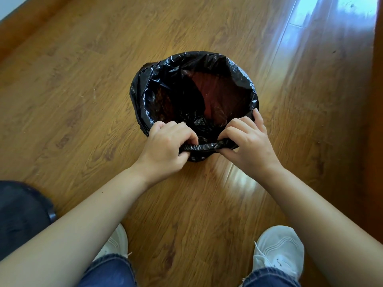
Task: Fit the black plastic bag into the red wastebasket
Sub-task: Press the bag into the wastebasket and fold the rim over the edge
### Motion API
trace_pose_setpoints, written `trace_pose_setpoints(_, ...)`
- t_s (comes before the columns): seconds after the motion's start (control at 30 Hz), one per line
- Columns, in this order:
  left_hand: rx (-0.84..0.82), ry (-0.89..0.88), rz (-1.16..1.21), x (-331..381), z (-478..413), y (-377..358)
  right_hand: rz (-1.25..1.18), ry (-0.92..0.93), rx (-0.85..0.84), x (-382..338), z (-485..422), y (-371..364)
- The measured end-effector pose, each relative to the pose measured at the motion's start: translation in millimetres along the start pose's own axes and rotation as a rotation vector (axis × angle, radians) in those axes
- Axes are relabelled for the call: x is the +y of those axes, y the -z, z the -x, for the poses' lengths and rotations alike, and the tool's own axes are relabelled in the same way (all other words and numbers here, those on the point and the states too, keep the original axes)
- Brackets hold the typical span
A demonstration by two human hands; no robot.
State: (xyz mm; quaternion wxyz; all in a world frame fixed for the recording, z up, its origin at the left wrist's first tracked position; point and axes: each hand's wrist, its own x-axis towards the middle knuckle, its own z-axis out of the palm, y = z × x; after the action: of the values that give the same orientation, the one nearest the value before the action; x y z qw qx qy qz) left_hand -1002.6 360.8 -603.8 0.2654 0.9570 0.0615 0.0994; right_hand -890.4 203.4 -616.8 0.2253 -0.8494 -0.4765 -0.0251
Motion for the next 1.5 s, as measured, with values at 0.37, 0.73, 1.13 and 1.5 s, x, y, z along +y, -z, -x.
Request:
trace_pose_setpoints(0.37, -0.003, -0.011, 0.087, 7, 2, 1, -0.065, 0.002, 0.007, -12, 6, 5)
trace_pose_setpoints(0.73, -0.102, -0.056, 0.045, -19, 1, 17, -0.057, 0.000, -0.018, -3, 4, 12)
trace_pose_setpoints(1.13, 0.008, -0.046, 0.008, 2, 2, -4, -0.143, 0.008, -0.001, -19, 4, 7)
trace_pose_setpoints(1.5, -0.024, -0.039, -0.017, -12, 2, 11, -0.096, -0.024, -0.033, -4, 2, 10)
